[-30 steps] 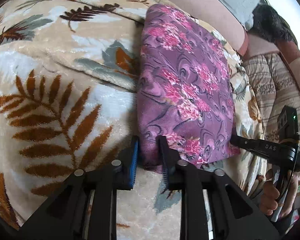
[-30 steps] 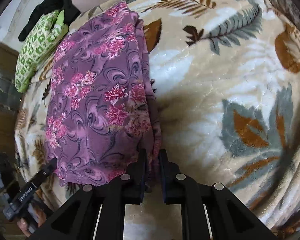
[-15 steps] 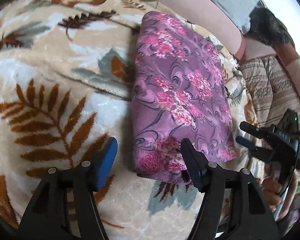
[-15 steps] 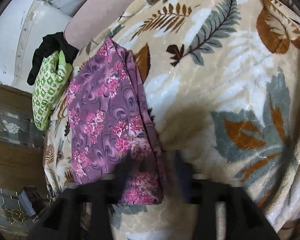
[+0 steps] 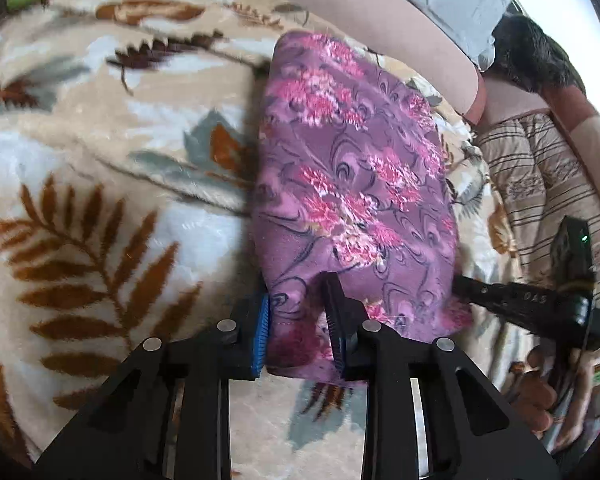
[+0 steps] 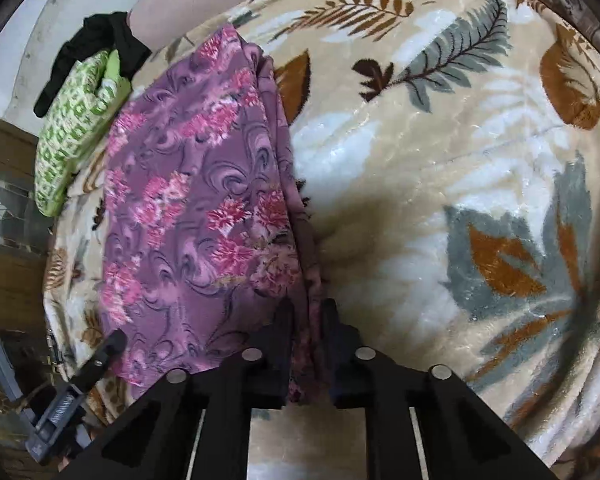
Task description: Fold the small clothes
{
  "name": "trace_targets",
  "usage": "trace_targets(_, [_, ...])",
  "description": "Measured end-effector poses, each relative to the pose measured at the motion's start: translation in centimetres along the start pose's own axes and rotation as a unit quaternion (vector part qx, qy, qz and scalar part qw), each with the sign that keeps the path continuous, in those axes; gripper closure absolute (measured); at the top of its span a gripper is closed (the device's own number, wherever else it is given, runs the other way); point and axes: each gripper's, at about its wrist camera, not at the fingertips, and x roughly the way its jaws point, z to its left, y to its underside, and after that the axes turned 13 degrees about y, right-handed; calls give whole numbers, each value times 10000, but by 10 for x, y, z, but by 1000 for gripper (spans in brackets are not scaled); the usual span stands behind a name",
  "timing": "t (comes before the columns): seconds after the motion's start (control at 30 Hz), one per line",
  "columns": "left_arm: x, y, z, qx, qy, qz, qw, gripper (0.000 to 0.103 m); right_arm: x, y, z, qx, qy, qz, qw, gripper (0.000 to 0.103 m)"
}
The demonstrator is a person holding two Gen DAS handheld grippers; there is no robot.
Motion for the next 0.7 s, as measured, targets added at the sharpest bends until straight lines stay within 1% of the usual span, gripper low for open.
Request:
trace_targets(0.03, [2,1,0,27,-36,36,10000,79,1,0,-1,25,-18,35,10000,92])
trace_targets(0.1, [7,1,6,-94,-26,139,9999,79,6,0,-4,75,-52,136,9999,92])
trace_targets(0.13, [8,0,9,-158,8,166,9997,79,6,0,-5,106,-73,164,9998,92])
trace_targets(0.2, [8,-1,16,-324,92,214,9992,73,7,-1,-9,190,-137,193,9995,92])
trace_targets(0.3, [7,-2,22,-513,239,224,9981,72,9,-1,-15,353,-250,267,9987,91])
trace_targets(0.4, [6,-1,20,-469,204,226,9984,72,8,0,-20,440,-331,296,9980,91])
trace_targets(0.5, [7,0,16,-360,122,227,9990,70,8,1,-17,412,-291,294,9983,91])
trace_targets(0.7, [7,0,17,-405,154,225,9988,70,11,0,-18,464,-326,331,9978,90])
